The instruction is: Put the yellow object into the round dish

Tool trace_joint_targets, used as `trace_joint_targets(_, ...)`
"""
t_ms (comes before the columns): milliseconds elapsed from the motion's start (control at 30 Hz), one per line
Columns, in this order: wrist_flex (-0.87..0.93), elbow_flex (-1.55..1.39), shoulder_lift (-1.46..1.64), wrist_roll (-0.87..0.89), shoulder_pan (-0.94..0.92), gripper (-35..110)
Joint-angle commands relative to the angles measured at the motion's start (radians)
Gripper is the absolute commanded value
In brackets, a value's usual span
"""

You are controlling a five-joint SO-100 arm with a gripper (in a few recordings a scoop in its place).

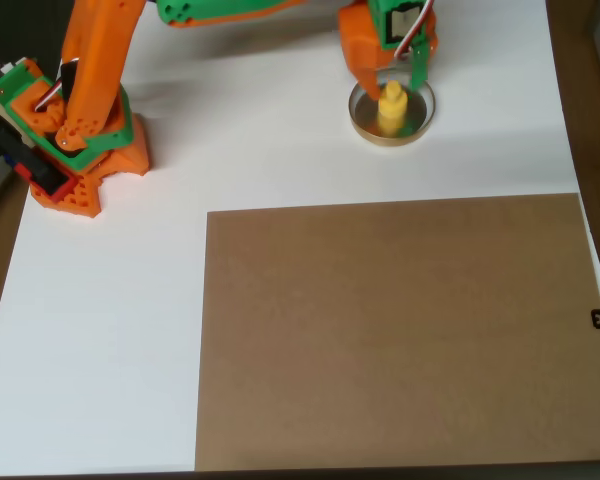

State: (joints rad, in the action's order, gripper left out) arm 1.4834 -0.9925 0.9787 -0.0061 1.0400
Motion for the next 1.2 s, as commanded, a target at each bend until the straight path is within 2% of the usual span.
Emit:
trace_joint_targets(0, 0.037, 0.087, 0.017, -0.008, 0.023, 19)
trace_joint_targets(167, 0.054, 0.109, 0.034, -0.006, 0.008, 24)
trace_joint_targets(433, 0.202, 0.278, 0.130, -0.018, -0.117, 24)
trace_joint_targets(767, 0.242, 0.239, 0.387, -0.034, -0.445, 24)
trace_joint_targets(1167, -0.103, -0.407, 0.854, -0.031, -0.877, 24)
